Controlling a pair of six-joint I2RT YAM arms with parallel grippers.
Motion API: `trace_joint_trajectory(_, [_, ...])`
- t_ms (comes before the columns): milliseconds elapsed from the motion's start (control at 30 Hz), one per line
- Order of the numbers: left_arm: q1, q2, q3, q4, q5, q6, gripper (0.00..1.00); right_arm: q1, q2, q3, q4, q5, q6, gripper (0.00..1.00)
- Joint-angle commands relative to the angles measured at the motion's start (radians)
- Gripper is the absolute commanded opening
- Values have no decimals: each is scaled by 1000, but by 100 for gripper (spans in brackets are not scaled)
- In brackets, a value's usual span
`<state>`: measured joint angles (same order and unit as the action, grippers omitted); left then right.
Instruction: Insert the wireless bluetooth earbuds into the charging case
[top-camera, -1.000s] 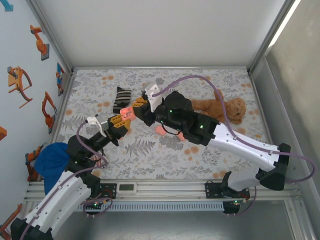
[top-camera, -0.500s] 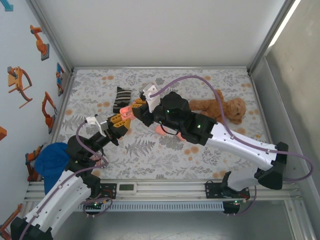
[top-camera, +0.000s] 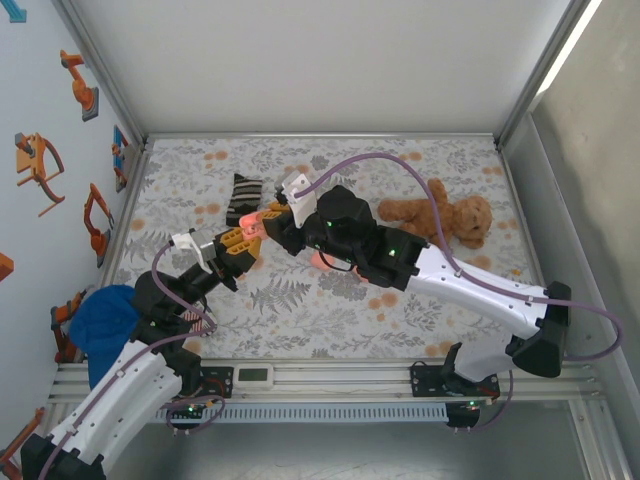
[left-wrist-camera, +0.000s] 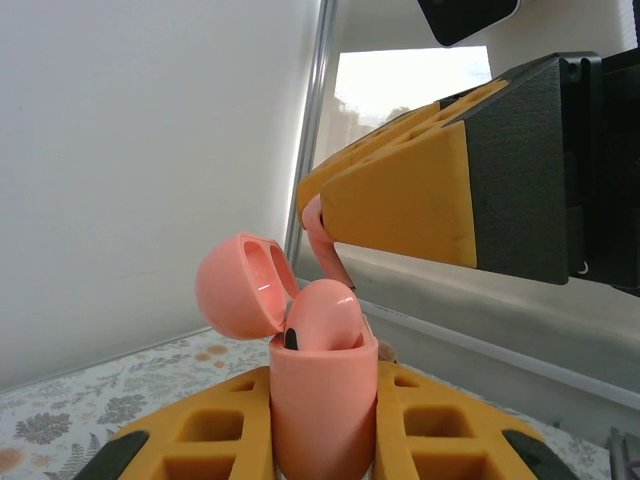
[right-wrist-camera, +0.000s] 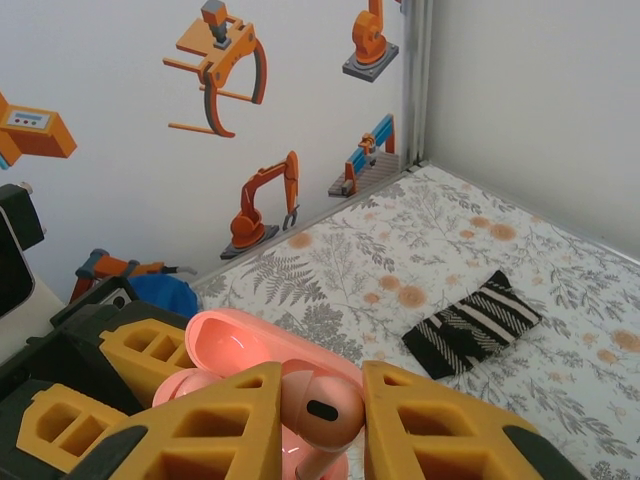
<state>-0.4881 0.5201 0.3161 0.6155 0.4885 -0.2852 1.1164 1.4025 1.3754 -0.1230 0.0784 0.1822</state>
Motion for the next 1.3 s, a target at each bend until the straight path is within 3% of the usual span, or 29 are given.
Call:
trace_joint_trajectory(0, [-6,-11,34,60,-7,-19,0,-2,12,-6,-6,24,-6,22])
trace_joint_trajectory(1267, [-10,38,43,105,-37,-17,0,13,51,32,-68,48,-21,23])
